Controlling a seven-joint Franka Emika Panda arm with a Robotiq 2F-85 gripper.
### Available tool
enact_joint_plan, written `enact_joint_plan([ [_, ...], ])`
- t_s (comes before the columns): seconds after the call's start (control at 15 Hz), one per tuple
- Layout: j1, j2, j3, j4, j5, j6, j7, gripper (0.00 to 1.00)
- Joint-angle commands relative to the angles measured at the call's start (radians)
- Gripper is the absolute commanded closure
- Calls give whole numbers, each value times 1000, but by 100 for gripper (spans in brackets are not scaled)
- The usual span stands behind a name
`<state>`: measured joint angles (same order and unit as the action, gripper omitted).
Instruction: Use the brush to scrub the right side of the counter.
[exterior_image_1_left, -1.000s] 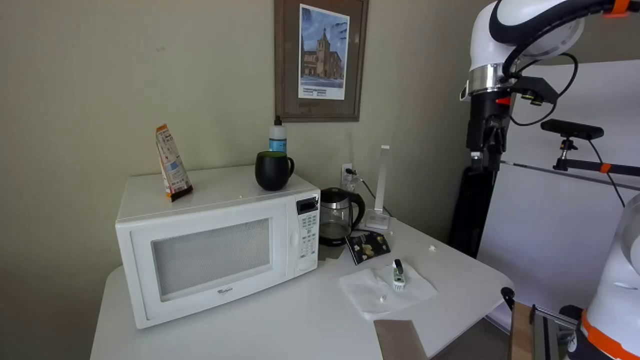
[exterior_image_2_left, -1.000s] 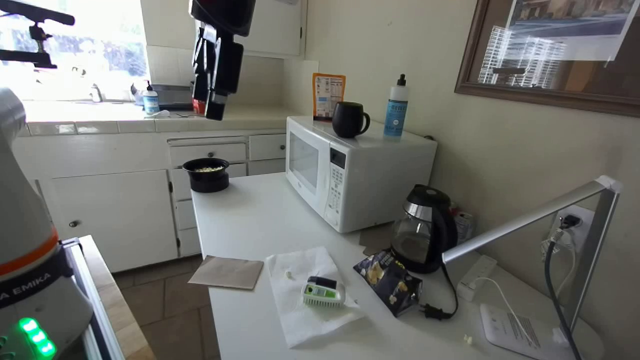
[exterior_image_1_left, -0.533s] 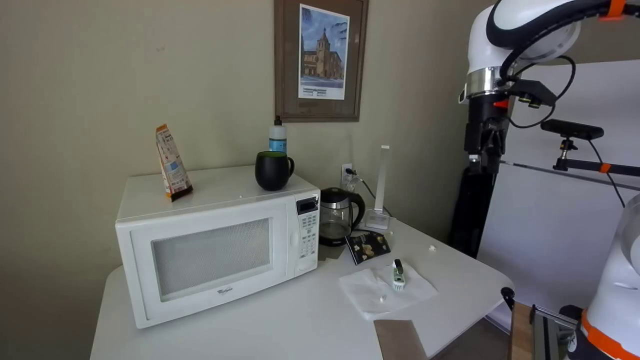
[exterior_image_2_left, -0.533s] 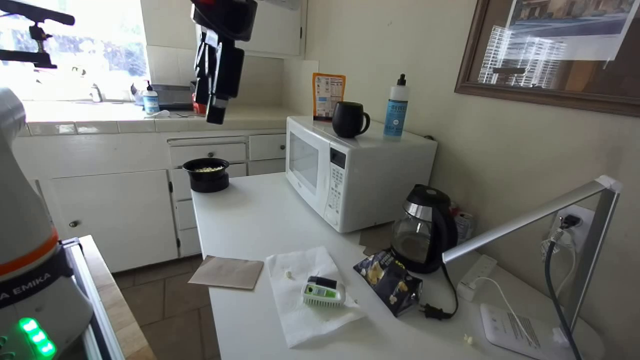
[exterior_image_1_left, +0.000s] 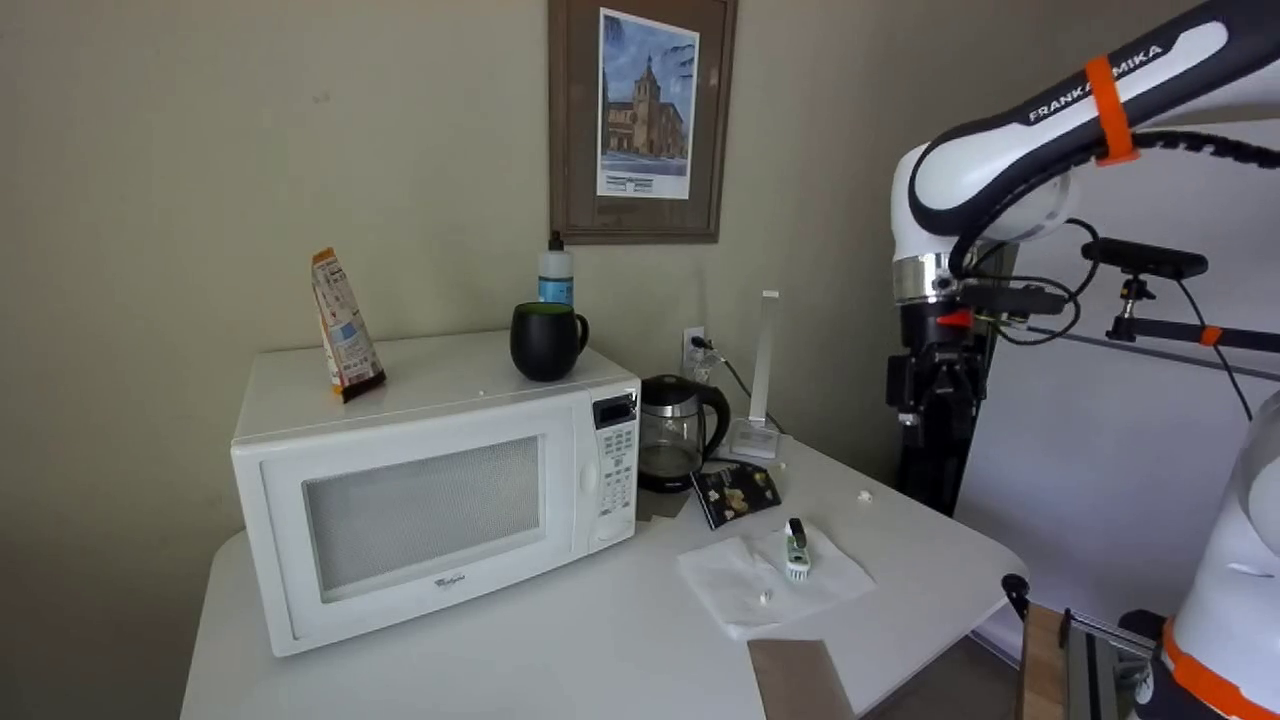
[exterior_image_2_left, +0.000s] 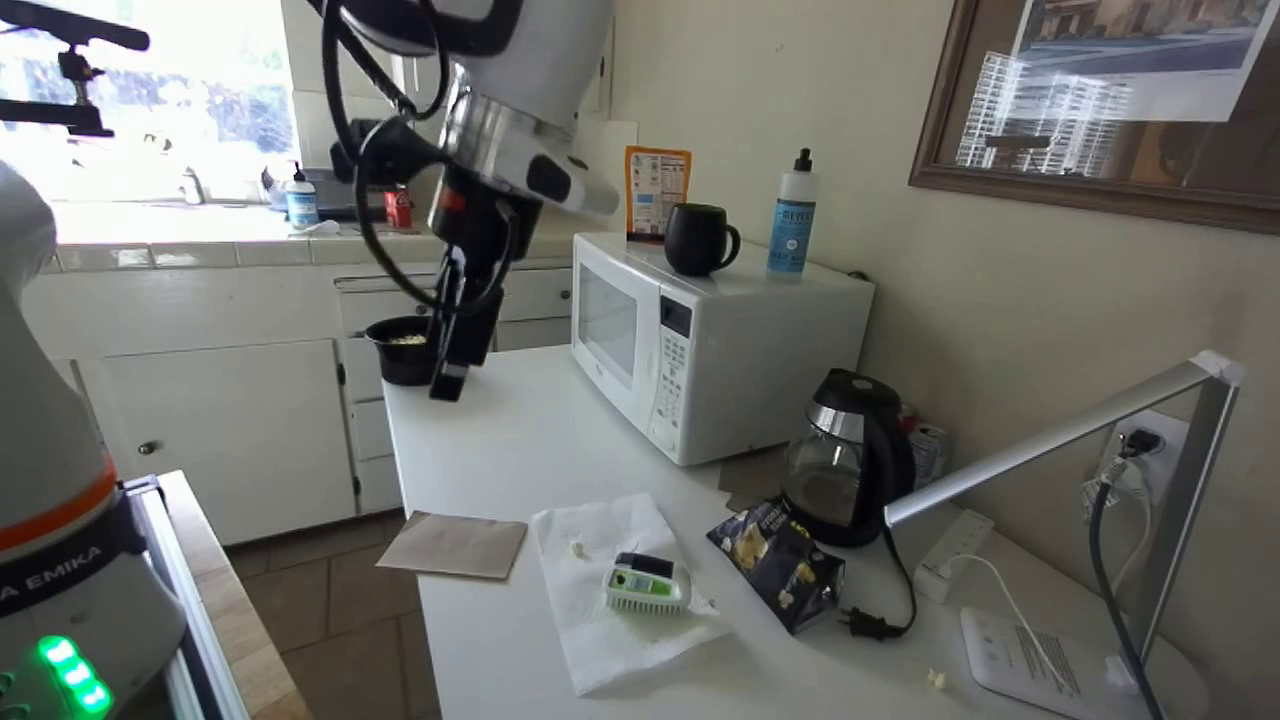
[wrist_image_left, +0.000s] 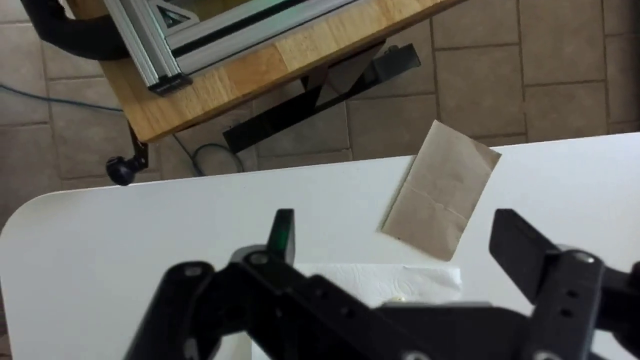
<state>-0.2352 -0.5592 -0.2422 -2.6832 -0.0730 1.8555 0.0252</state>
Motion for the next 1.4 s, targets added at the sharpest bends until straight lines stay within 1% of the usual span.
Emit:
enact_joint_plan([
  [0.0,-74,131,3,-65,-33,196,95,0],
  [0.07,-95,176,0,-85,-34,288,133,0],
  [0.13,-108,243,1,-60,-36,344,164,0],
  [0.2,-119,283,-1,-75,-30,431,192,0],
  [0.33,-130,369,-6,-80,-4,584,244,0],
  [0.4,-131,411,-5,-80,2,643,268,0],
  [0.47,-119,456,-11,-80,38,690,277,0],
  [0.67,-94,582,-9,-66,96,809,304,0],
  [0.8,-68,666,-3,-43,193,872,300,0],
  [0.87,-57,705,3,-17,242,882,300,0],
  [0.93,-49,737,7,7,267,870,305,0],
  [1.0,-53,651,-20,-45,210,855,282,0],
  [1.13,-37,705,-15,-11,245,855,287,0],
  [1.33,-34,729,-14,8,251,855,292,0],
])
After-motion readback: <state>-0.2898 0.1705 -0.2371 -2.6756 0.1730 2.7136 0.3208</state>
